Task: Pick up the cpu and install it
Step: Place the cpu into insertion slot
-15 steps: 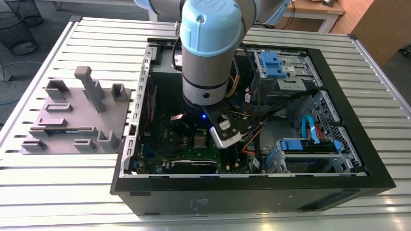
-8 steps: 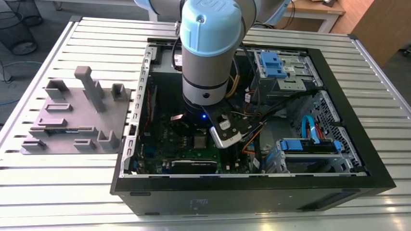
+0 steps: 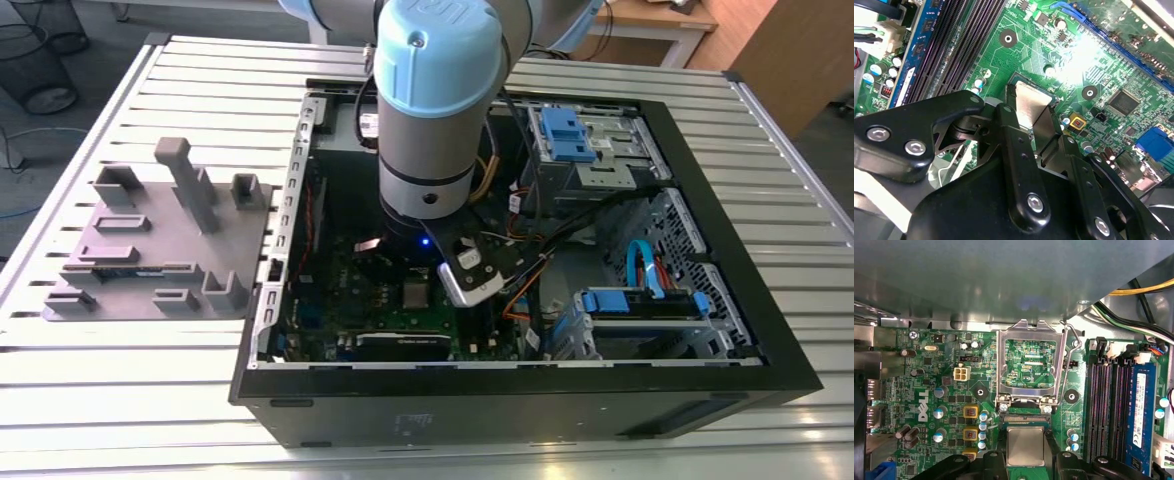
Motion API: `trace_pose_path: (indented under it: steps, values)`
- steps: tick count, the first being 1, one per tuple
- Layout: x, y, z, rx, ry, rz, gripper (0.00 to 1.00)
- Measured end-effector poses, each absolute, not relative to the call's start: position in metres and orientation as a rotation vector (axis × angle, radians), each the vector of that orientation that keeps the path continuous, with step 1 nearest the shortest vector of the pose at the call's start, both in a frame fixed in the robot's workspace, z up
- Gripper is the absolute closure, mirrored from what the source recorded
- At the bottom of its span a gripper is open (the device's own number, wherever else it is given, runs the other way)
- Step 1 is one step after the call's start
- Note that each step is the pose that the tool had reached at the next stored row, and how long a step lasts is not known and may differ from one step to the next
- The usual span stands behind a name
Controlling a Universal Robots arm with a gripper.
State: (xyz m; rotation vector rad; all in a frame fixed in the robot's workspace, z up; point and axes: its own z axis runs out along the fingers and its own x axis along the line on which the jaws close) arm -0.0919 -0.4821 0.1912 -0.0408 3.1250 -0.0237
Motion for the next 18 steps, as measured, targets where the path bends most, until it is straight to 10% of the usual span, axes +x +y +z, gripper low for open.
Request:
trace_pose_path:
  steps: [18]
  values:
    - [-0.0919, -0.4821, 0.1909, -0.041, 3.125, -0.024, 0.61]
